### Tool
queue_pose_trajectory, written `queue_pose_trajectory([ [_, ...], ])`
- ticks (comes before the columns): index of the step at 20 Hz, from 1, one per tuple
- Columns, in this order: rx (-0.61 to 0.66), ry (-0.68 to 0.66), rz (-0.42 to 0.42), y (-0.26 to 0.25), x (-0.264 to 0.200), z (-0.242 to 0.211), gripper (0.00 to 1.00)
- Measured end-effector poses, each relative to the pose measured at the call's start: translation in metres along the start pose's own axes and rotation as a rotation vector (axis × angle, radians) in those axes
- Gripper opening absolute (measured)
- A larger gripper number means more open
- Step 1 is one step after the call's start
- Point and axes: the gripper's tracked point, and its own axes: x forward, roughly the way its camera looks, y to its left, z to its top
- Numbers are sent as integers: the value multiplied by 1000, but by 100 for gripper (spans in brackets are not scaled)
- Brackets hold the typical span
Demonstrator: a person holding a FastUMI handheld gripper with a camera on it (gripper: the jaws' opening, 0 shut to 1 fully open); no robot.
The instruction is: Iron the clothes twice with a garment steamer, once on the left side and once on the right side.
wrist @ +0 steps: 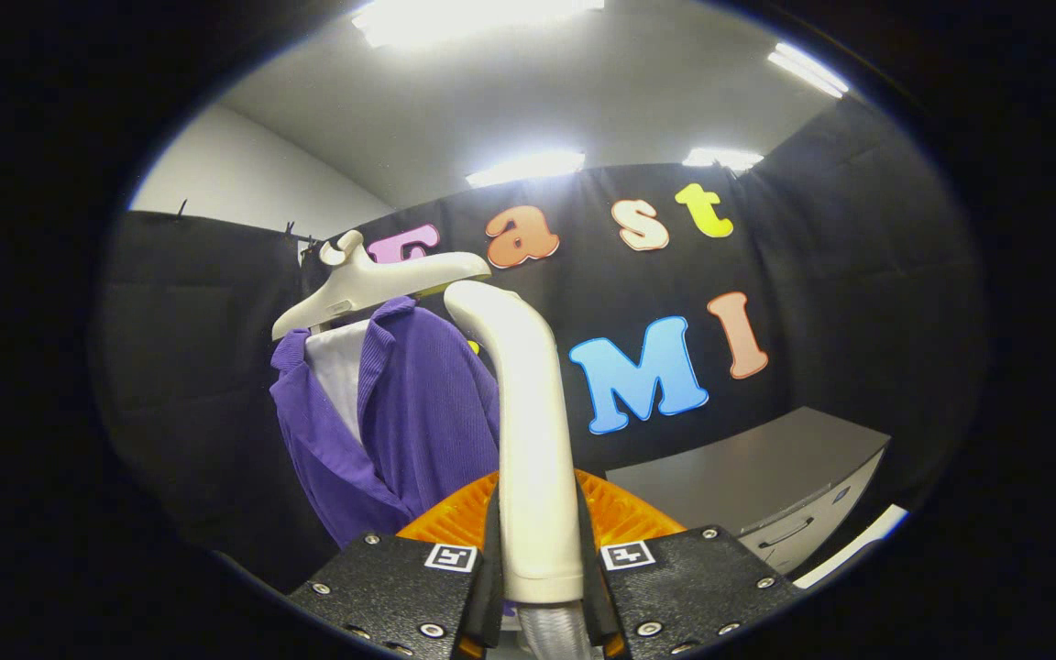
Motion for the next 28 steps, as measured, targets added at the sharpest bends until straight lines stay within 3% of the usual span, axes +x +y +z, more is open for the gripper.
queue_pose_trajectory([
  [4, -98, 4, -72, 15, 9, -12, 35],
  [10, -166, -26, -82, 46, 12, -25, 35],
  [14, -251, 17, -86, 62, 8, -39, 35],
  [19, -268, 40, -80, 65, 2, -53, 35],
  [25, -306, 89, -35, 65, -15, -98, 35],
  [28, -339, 174, -19, 58, -14, -147, 35],
])
